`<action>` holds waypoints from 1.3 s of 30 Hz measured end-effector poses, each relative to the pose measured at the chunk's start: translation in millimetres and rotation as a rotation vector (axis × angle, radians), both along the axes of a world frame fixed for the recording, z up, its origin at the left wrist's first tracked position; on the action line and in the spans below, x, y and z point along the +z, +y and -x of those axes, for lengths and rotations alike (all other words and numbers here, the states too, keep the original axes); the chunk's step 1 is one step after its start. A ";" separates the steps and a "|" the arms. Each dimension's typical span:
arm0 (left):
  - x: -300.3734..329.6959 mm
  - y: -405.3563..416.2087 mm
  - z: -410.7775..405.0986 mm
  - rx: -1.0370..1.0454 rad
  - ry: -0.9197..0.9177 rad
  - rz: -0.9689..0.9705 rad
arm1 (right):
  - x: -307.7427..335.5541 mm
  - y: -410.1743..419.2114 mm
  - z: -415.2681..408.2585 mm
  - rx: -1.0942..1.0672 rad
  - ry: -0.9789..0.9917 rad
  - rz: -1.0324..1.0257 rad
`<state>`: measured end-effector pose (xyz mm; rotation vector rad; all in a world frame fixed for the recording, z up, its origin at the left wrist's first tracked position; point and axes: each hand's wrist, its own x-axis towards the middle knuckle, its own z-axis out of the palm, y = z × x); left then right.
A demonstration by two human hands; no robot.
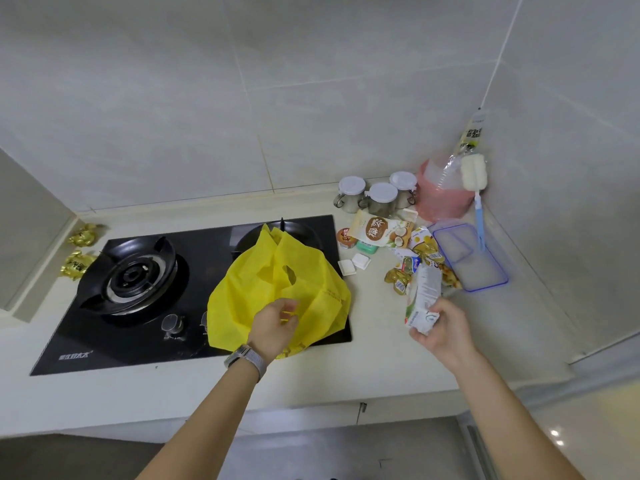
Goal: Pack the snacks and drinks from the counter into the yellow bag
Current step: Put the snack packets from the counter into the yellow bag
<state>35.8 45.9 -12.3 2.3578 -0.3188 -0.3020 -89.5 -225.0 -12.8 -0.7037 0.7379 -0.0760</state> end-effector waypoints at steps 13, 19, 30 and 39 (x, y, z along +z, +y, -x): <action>-6.6 58.9 -6.7 0.004 0.056 -0.669 | 38.1 119.0 -16.5 0.396 -0.069 -0.213; -29.7 65.6 8.1 0.050 0.113 -0.663 | 36.8 160.6 -49.5 0.633 -0.007 -0.161; -13.2 96.4 -40.4 -0.225 -0.302 -0.994 | 2.4 196.3 -105.7 0.860 0.396 0.050; 18.9 135.5 -67.3 0.701 -0.051 0.205 | -18.0 139.0 -80.1 0.474 0.369 -0.039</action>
